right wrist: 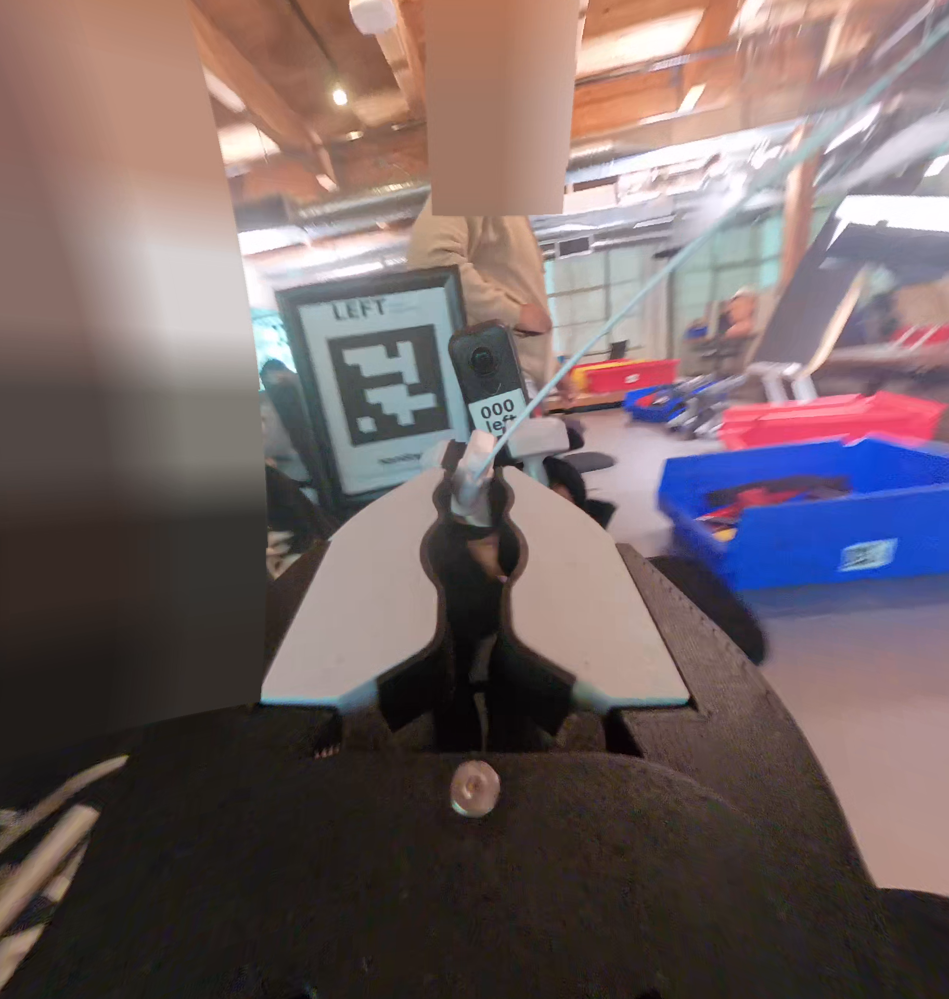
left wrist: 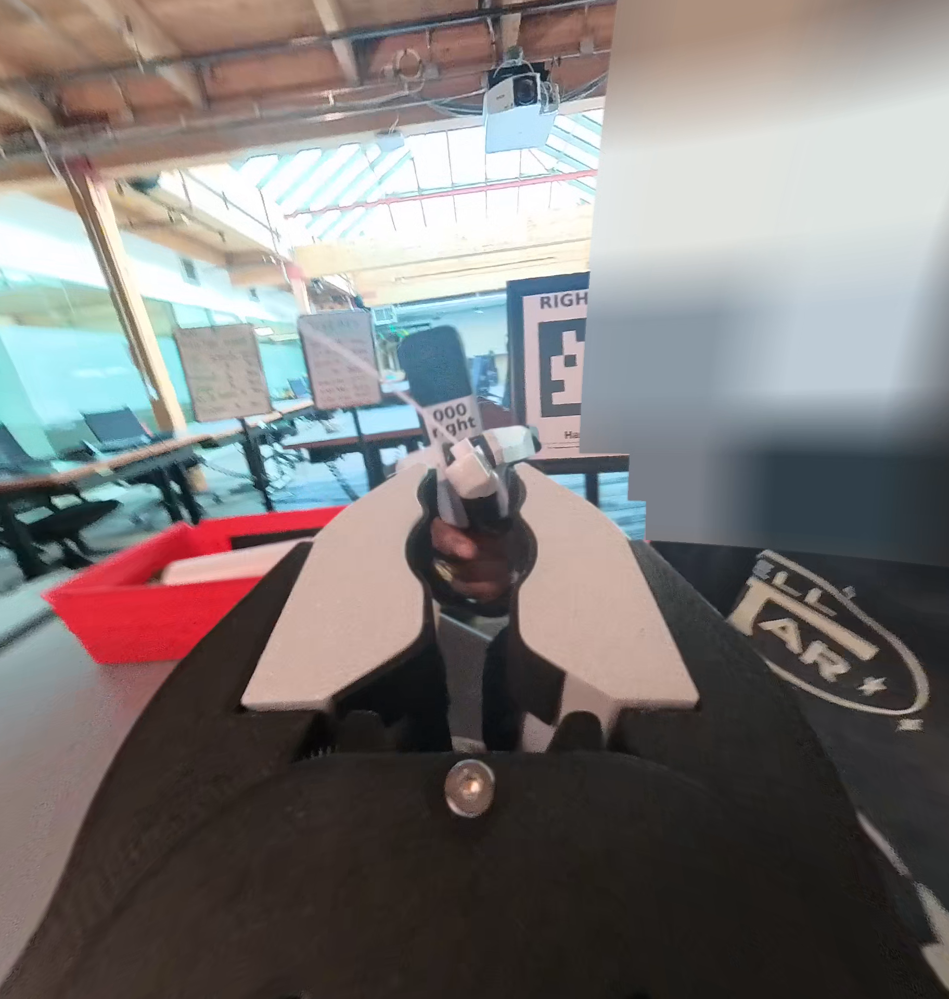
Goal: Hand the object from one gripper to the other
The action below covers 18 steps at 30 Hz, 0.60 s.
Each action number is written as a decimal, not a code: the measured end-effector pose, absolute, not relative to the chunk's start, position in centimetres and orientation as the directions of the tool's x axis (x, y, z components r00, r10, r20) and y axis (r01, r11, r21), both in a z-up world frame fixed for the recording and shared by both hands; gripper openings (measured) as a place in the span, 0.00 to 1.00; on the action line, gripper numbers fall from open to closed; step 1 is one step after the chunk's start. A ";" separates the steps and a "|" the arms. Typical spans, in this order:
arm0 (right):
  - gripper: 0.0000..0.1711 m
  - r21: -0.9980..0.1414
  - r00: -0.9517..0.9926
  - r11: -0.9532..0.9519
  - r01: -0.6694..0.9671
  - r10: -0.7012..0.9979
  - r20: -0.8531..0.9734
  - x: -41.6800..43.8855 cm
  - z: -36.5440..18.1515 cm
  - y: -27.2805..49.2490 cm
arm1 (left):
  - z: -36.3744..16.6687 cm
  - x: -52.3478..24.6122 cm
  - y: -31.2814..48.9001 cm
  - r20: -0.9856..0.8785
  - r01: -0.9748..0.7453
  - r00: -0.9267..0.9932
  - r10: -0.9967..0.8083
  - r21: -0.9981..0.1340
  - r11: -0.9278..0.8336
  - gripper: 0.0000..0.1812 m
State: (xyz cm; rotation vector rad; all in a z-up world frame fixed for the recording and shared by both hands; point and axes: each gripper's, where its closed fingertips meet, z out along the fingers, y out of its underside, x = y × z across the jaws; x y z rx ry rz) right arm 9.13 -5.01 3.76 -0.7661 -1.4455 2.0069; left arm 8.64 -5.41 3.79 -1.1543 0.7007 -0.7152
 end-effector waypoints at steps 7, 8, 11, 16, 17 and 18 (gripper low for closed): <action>0.08 -0.936 -0.469 0.197 -0.291 0.824 0.319 9.3 3.1 -4.8 | 3.5 8.5 -5.2 -0.008 0.206 0.539 -0.842 -0.968 0.141 0.10; 0.08 -0.931 -0.463 0.219 -0.293 0.819 0.339 9.4 3.0 -4.9 | 3.4 8.5 -5.3 -0.019 0.194 0.541 -0.841 -0.970 0.146 0.09; 0.08 -0.919 -0.458 0.245 -0.308 0.809 0.369 9.5 3.1 -5.3 | 3.5 8.7 -5.6 -0.042 0.184 0.532 -0.846 -0.969 0.164 0.07; 0.10 -0.924 -0.445 0.245 -0.293 0.821 0.359 9.3 2.9 -5.3 | 3.3 8.8 -5.5 -0.113 0.133 0.555 -0.824 -0.966 0.222 0.06; 0.09 -0.917 -0.436 0.261 -0.302 0.817 0.376 9.3 2.9 -5.3 | 3.4 8.9 -5.5 -0.110 0.135 0.555 -0.824 -0.966 0.220 0.06; 0.09 -0.905 -0.420 0.287 -0.315 0.813 0.404 9.3 2.9 -5.2 | 3.3 8.8 -5.4 -0.101 0.135 0.559 -0.823 -0.968 0.210 0.07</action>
